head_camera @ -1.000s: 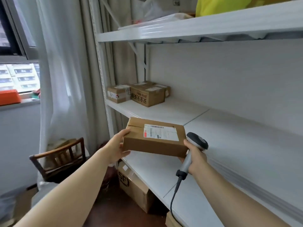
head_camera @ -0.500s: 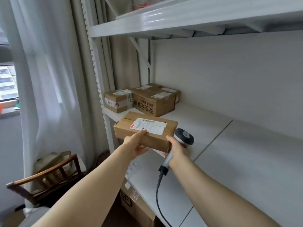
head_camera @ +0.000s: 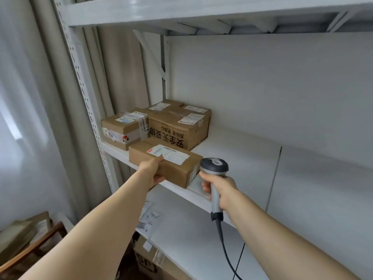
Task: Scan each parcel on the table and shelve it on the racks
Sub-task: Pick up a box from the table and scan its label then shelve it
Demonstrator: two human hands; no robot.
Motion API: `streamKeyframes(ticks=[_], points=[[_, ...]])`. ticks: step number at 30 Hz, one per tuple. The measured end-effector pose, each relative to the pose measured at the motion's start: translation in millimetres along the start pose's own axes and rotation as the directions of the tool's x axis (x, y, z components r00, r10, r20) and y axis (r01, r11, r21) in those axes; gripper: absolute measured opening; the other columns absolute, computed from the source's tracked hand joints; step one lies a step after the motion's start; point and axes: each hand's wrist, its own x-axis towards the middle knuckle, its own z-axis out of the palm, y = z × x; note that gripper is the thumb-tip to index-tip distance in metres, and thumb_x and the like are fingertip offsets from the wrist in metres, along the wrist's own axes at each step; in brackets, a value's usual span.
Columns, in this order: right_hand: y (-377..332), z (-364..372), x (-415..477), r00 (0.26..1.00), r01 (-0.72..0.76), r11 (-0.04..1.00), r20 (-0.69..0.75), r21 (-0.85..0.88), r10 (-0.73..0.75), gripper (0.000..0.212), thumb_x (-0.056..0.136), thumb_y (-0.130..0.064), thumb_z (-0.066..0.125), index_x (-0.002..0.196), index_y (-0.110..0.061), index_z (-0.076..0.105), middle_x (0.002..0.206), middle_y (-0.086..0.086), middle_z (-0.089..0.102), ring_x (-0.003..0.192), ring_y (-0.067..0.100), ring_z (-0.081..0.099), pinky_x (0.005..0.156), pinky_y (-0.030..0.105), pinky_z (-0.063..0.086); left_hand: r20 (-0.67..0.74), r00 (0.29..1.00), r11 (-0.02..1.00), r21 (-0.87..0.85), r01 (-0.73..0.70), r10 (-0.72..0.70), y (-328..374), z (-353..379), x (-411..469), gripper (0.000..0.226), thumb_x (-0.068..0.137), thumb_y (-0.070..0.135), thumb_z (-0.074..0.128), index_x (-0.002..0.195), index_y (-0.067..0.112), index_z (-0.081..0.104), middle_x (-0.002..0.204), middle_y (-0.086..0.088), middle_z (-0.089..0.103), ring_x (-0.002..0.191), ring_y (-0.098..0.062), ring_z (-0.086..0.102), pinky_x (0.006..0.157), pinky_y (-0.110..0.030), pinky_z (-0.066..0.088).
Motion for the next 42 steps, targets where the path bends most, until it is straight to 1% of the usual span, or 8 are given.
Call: streamKeyframes(ticks=[4,8,11,14,16,18,31,42], points=[[4,5,6,1.000,0.001,1.000,-0.030,-0.004,-0.001,0.032,0.072,-0.021,0.084,0.094,-0.006,0.067,0.070,0.005,0.067,0.057,0.013,0.057,0.057,0.025,0.044,-0.003,1.000,1.000,-0.009,0.011,-0.011,6,1,22,0.037,0.093,0.036,0.062,0.115,0.009,0.046,0.116,-0.014,0.056,0.103,-0.033,0.062,0.063,-0.033,0.053],[2,6,11,0.999,0.015,1.000,-0.046,0.003,-0.014,0.028,0.072,-0.021,0.084,0.087,-0.008,0.065,0.067,0.005,0.065,0.056,0.013,0.056,0.058,0.026,0.043,-0.050,0.998,0.999,-0.025,-0.034,0.033,7,3,38,0.072,0.090,0.047,0.061,0.143,0.009,0.031,0.126,-0.012,0.052,0.109,-0.030,0.056,0.083,-0.036,0.052],[1,8,13,0.999,0.022,1.000,-0.042,-0.005,-0.022,0.028,0.072,-0.021,0.084,0.089,-0.008,0.065,0.066,0.004,0.066,0.056,0.013,0.056,0.057,0.025,0.043,-0.048,0.977,0.951,0.246,-0.189,0.207,-1,11,35,0.101,0.081,0.067,0.057,0.154,0.026,0.001,0.157,-0.017,0.012,0.141,-0.039,0.026,0.110,-0.050,0.034],[1,13,16,0.999,0.024,1.000,-0.028,-0.013,-0.024,0.030,0.072,-0.021,0.084,0.091,-0.007,0.066,0.067,0.004,0.065,0.055,0.013,0.055,0.058,0.025,0.044,0.133,0.874,0.564,0.717,-0.410,0.467,-17,21,21,0.107,0.074,0.077,0.056,0.153,0.035,-0.004,0.156,-0.011,-0.026,0.146,-0.032,-0.018,0.112,-0.056,0.025],[0,15,17,1.000,0.022,1.000,-0.020,-0.015,-0.022,0.031,0.072,-0.021,0.084,0.092,-0.006,0.066,0.067,0.005,0.066,0.056,0.013,0.056,0.058,0.026,0.044,0.254,0.806,0.274,0.850,-0.450,0.535,-27,26,20,0.099,0.078,0.066,0.061,0.151,0.029,0.007,0.156,-0.012,-0.020,0.145,-0.033,-0.015,0.107,-0.053,0.034],[0,17,18,1.000,0.016,1.000,-0.015,-0.015,-0.017,0.032,0.071,-0.021,0.085,0.094,-0.006,0.067,0.067,0.004,0.066,0.056,0.013,0.056,0.058,0.026,0.044,0.297,0.769,0.167,0.872,-0.460,0.566,-28,26,24,0.083,0.087,0.050,0.061,0.149,0.020,0.016,0.152,-0.016,0.000,0.143,-0.035,-0.001,0.103,-0.047,0.040],[7,8,27,0.997,0.006,1.000,-0.083,0.022,-0.005,0.024,0.073,-0.017,0.083,0.086,-0.009,0.064,0.065,0.004,0.063,0.054,0.013,0.054,0.057,0.026,0.042,0.307,0.701,0.035,0.903,-0.428,0.643,-12,25,64,0.067,0.095,0.043,0.052,0.147,0.014,0.021,0.145,-0.016,0.024,0.139,-0.032,0.018,0.093,-0.044,0.050],[32,-77,-39,0.991,0.054,0.990,-0.129,0.133,-0.037,0.026,0.074,-0.024,0.083,0.088,-0.008,0.067,0.067,0.004,0.066,0.057,0.012,0.057,0.060,0.026,0.046,0.479,0.568,-0.106,0.818,-0.565,0.669,-52,96,-44,0.090,0.091,0.042,0.055,0.153,0.010,-0.002,0.159,-0.014,-0.004,0.147,-0.031,-0.005,0.116,-0.042,0.014]])
